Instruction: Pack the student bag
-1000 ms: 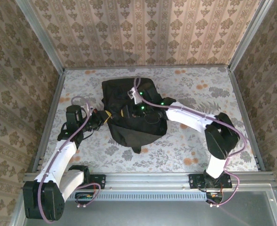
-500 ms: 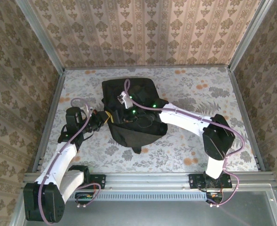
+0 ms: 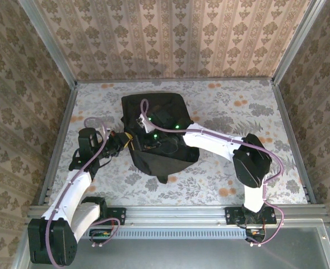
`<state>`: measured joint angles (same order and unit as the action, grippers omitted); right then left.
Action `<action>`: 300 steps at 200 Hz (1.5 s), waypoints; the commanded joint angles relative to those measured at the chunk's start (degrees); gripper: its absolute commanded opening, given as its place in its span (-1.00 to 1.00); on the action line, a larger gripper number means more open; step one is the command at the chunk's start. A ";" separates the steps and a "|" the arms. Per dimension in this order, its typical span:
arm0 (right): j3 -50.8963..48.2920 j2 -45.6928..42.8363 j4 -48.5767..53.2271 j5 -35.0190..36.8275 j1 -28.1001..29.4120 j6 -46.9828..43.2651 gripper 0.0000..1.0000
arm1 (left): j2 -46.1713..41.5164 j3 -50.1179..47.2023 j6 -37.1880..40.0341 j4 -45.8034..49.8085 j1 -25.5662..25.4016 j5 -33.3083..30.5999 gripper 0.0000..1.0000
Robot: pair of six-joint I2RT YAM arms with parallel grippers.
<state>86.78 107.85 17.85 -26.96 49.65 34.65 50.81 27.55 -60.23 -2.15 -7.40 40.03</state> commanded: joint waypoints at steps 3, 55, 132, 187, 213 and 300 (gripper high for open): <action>2.37 2.60 4.04 0.76 1.70 -2.47 -0.45 | -3.21 1.98 -0.47 -11.34 0.11 2.64 -1.00; 3.76 0.41 5.30 1.25 0.39 -4.90 -1.00 | -4.05 1.72 3.50 -6.51 0.10 1.73 -1.00; 8.78 -0.32 12.65 0.51 -1.42 -11.79 -1.00 | -4.58 2.57 8.62 -0.05 0.06 0.27 -1.00; 9.19 1.18 13.32 -2.99 -1.24 -11.75 -0.71 | -4.65 2.36 7.28 -2.03 0.02 1.03 -1.00; 6.96 1.35 9.49 -3.28 -0.72 -10.14 -0.36 | -4.61 0.95 3.49 -8.05 -0.07 2.84 -1.00; 6.84 5.63 7.63 0.07 0.27 -10.51 -0.58 | -4.92 -1.45 -3.52 -16.04 -0.28 4.39 -1.00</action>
<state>94.02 111.39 25.43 -28.67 49.56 24.29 48.97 24.82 -61.82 -4.86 -7.44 40.75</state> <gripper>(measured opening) 0.267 0.042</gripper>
